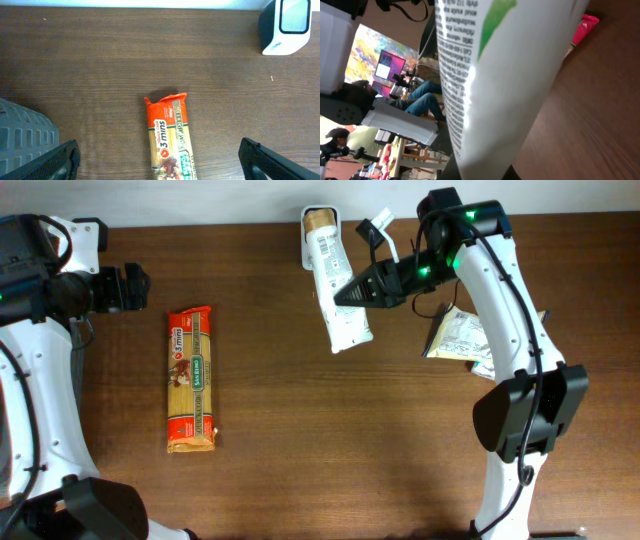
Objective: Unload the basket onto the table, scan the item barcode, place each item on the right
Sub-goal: 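Hold the pouch up in front of the scanner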
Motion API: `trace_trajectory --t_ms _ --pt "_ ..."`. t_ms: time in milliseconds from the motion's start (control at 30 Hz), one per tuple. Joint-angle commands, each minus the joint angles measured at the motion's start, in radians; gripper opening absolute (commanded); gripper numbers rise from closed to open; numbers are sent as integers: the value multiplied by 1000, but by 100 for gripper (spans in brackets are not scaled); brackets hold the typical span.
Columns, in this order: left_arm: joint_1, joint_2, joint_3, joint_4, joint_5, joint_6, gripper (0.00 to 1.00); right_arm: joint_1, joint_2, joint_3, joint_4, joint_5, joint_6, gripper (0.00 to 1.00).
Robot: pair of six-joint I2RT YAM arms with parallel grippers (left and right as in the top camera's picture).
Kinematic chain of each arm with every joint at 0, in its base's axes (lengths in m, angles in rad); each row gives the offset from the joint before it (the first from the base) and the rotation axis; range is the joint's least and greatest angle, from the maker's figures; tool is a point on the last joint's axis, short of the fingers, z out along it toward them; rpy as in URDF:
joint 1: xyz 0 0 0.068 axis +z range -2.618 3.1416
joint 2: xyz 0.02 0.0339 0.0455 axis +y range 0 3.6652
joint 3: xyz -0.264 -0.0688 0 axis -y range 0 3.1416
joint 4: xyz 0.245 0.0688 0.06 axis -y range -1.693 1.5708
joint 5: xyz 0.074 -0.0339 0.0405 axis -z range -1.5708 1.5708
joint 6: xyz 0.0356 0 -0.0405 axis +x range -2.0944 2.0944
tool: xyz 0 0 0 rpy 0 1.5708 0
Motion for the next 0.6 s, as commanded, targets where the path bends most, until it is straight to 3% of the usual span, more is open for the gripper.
trace_trajectory --t_ms 0,67,133,233,367,567 --pt "7 -21 5 1 8 16 99 6 -23 24 99 57 191 4" --pt "7 -21 5 1 8 16 99 13 -23 102 218 299 416 4" --pt "7 -21 5 1 8 16 99 20 -23 179 288 468 519 4" --pt "7 -21 5 1 8 16 99 74 -23 236 410 899 546 4" --pt "7 -21 5 1 8 16 99 241 51 235 631 1525 354 4" --pt "7 -21 5 1 8 16 99 325 266 235 942 1987 -10 4"
